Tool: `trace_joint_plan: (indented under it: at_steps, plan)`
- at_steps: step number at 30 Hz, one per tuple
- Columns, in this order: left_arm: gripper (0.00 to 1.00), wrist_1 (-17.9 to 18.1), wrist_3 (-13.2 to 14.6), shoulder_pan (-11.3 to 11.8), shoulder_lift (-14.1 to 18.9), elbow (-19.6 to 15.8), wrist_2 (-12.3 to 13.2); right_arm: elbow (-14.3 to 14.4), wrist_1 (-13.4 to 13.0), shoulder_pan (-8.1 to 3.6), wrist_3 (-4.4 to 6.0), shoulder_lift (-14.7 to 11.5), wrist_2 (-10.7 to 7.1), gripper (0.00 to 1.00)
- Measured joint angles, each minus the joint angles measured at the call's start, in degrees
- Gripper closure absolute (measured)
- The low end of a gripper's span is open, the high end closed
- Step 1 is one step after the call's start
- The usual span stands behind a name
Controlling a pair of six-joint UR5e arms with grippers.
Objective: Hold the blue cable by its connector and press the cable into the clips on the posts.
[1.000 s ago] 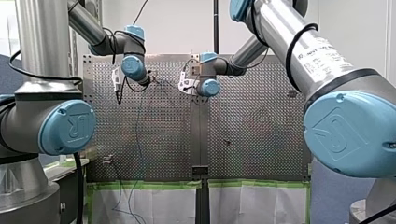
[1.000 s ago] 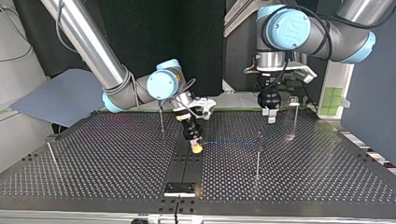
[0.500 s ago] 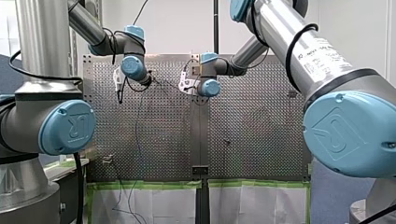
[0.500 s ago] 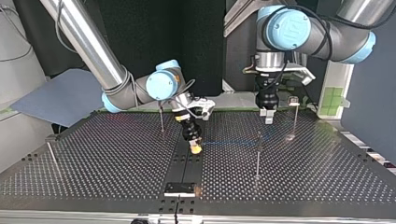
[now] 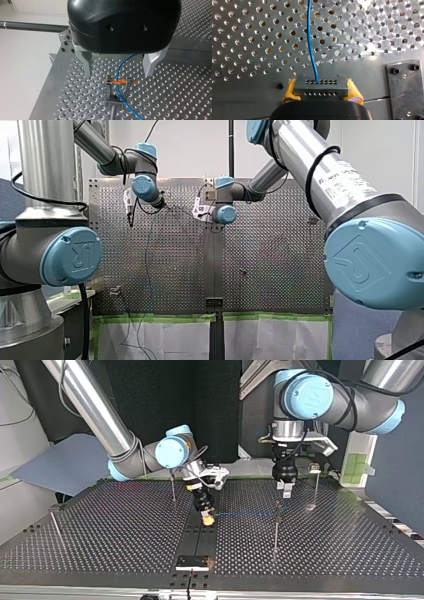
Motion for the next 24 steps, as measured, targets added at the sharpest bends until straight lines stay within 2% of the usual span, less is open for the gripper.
trace_joint_plan:
  at_steps: [13,19,24]
  plan:
    - [0.0,-0.5,0.9,-0.9,-2.3,2.0,-0.8,0.0,0.1,-0.56,-0.05,0.0,-0.05,1.0]
    - [0.0,-1.8,0.8,-2.6,-3.2,4.9,-1.6,0.0,0.1,-0.59,-0.07,0.0,-0.03,1.0]
    - [0.0,-3.2,1.4,-4.6,-5.6,8.0,-2.7,0.0,0.1,-0.86,-0.01,0.0,-0.03,1.0]
